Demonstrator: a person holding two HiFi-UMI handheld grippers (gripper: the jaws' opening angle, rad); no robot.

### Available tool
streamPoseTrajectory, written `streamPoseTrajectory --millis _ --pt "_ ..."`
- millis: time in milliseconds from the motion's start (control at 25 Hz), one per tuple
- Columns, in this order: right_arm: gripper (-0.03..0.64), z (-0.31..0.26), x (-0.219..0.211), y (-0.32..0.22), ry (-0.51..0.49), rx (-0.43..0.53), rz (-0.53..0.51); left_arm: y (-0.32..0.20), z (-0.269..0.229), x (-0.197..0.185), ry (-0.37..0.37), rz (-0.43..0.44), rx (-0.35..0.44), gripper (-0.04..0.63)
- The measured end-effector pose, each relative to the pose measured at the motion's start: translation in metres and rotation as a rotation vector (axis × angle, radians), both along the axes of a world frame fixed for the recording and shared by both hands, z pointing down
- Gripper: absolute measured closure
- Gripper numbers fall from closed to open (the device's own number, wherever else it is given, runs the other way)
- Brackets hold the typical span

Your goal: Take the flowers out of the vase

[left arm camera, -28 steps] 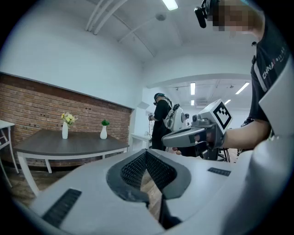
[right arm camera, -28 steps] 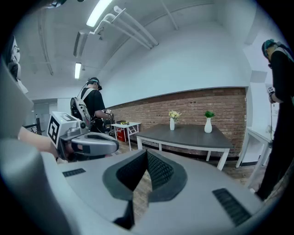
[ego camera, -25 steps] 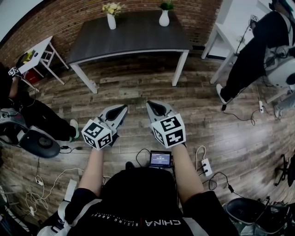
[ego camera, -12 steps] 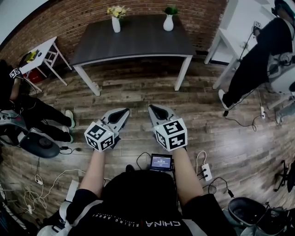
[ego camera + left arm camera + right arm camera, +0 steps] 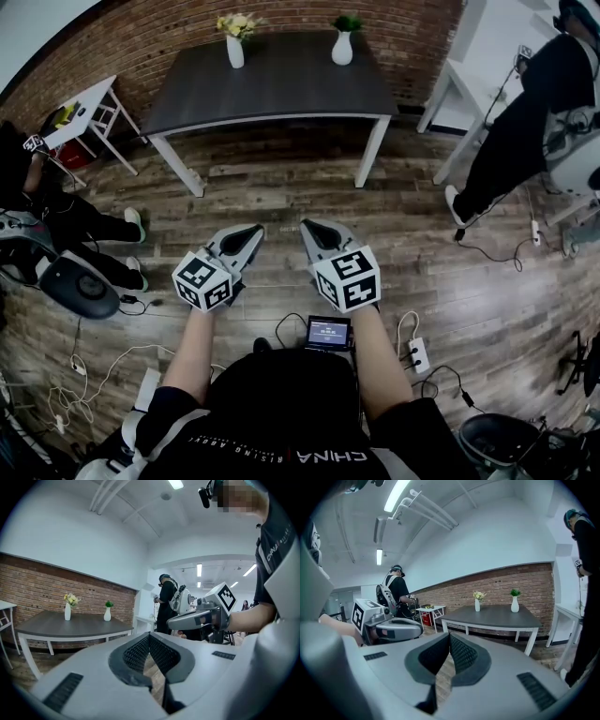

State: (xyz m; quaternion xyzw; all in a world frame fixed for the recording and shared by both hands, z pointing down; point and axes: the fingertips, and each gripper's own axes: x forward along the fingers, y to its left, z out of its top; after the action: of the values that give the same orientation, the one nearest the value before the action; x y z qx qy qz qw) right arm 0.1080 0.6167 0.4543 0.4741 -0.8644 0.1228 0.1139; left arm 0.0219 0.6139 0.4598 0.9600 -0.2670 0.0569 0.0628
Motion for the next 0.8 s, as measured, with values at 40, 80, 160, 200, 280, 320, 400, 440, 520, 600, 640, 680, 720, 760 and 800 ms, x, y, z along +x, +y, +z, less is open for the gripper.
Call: streamPoseTrajectory --millis 40,80,160,200,280,320,400,440,520,600,640,680,720,760,800 --pt "0.609 0.001 0.003 0.0 0.0 0.0 -0.003 0.0 0.001 0.003 -0.002 -0.001 -0.001 0.592" --pt "0.609 0.002 0.006 -0.001 -0.001 0.0 -0.005 -0.001 0.002 0.006 -0.003 -0.003 -0.001 0.592" --pt "0.609 0.003 0.013 -0.004 -0.003 0.0 -0.01 -0.004 0.003 0.013 -0.005 -0.007 -0.001 0.592" --pt "0.609 0.004 0.018 -0.006 -0.004 0.0 -0.014 -0.006 0.004 0.018 -0.006 -0.01 -0.001 0.592" --pt "0.609 0.005 0.029 -0.01 -0.005 -0.004 -0.022 -0.009 0.005 0.028 -0.007 -0.019 -0.005 0.592" --pt "0.609 0.006 0.034 -0.011 -0.005 -0.006 -0.027 -0.01 0.005 0.034 -0.007 -0.024 -0.008 0.592" --pt "0.609 0.007 0.042 -0.015 -0.004 -0.01 -0.042 -0.013 0.005 0.042 -0.009 -0.04 -0.011 0.592" --pt "0.609 0.007 0.045 -0.017 -0.001 -0.01 -0.053 -0.014 0.005 0.045 -0.012 -0.049 -0.011 0.592" --pt "0.609 0.009 0.049 -0.022 0.004 -0.011 -0.076 -0.015 0.007 0.049 -0.018 -0.064 -0.013 0.592" --pt "0.609 0.012 0.05 -0.031 0.003 -0.015 -0.093 -0.02 0.012 0.048 -0.025 -0.082 -0.022 0.592" --pt "0.609 0.014 0.048 -0.035 0.0 -0.019 -0.101 -0.024 0.015 0.045 -0.027 -0.095 -0.029 0.592" --pt "0.609 0.016 0.046 -0.041 0.0 -0.023 -0.11 -0.03 0.018 0.041 -0.025 -0.11 -0.036 0.592" --pt "0.609 0.017 0.044 -0.048 0.0 -0.026 -0.117 -0.038 0.02 0.036 -0.021 -0.125 -0.042 0.592" --pt "0.609 0.018 0.042 -0.057 0.0 -0.027 -0.122 -0.047 0.021 0.032 -0.016 -0.138 -0.045 0.592" --pt "0.609 0.02 0.04 -0.066 -0.001 -0.029 -0.126 -0.057 0.023 0.027 -0.01 -0.148 -0.047 0.592"
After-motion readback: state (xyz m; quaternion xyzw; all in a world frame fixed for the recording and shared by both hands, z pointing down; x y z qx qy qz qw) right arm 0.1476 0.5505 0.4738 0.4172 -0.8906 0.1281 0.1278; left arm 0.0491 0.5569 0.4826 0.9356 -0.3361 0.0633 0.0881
